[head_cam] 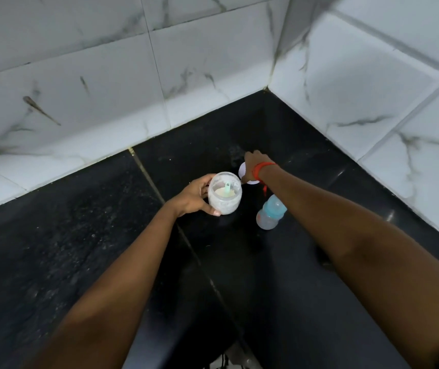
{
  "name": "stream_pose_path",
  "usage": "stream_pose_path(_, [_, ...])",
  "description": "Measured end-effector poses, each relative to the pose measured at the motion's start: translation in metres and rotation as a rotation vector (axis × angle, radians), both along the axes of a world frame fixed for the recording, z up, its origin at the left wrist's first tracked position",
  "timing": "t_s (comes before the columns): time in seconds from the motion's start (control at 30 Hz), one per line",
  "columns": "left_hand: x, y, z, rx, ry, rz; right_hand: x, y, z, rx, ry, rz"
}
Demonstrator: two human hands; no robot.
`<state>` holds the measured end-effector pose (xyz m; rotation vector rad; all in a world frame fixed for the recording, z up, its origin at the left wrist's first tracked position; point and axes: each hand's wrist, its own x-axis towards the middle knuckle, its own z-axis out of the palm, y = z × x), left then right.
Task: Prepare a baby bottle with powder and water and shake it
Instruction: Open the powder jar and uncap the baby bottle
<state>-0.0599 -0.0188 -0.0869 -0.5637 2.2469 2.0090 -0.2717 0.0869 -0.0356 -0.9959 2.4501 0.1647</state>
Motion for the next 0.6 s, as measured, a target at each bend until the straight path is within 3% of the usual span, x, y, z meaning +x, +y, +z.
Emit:
stream_pose_path(0.27, [0.009,0.005,0.003,-0.023,0.005,0.029,-0.017,0.023,0.027,-0.054,-0.05,-0.004])
stream_pose_path(0.37, [0.025,0.014,0.012,-0.146,0.007,0.278,-0.015,0.043,0.053,-0.173,-0.033,-0.041])
stream_pose_path(0.5, [0.054,0.064,0.031,-0.377,0.274,0.802,-0.002,0.078,0.084,-0.34,-0.001,-0.046])
stream_pose_path(0.6, [0.056,0.114,0.036,-0.479,0.409,0.7,0.017,0.099,0.099,-0.401,-0.017,-0.055])
